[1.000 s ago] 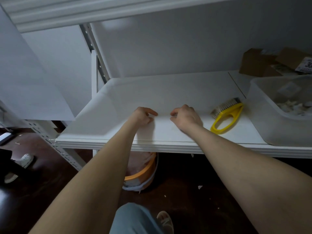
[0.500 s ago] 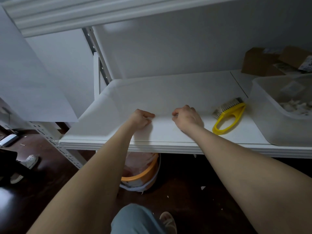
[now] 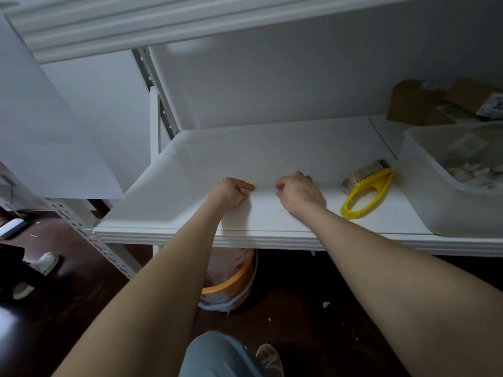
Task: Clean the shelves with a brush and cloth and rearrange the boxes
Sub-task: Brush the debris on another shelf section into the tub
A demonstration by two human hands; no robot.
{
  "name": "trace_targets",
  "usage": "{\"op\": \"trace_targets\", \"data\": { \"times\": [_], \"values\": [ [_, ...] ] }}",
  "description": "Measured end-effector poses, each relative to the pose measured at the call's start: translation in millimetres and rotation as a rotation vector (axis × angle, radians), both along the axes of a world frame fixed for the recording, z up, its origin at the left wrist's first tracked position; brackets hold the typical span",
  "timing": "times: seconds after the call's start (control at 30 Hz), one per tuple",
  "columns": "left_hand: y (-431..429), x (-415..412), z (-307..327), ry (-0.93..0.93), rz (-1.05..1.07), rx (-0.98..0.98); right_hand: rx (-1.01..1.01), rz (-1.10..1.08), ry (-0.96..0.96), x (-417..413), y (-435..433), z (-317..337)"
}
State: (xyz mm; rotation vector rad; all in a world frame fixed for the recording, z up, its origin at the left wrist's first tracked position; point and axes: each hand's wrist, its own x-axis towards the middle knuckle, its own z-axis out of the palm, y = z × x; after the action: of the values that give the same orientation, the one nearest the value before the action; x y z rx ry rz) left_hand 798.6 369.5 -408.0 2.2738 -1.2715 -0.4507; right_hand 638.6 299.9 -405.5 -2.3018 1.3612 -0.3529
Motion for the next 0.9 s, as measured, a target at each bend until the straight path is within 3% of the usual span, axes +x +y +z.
{"op": "trace_targets", "data": {
  "times": [0.9],
  "values": [
    [1.3,2.0,5.3,-0.124,-0.065,0.02,-0.026,0.015,0.018,-0.9,0.6,-1.6]
  ]
}}
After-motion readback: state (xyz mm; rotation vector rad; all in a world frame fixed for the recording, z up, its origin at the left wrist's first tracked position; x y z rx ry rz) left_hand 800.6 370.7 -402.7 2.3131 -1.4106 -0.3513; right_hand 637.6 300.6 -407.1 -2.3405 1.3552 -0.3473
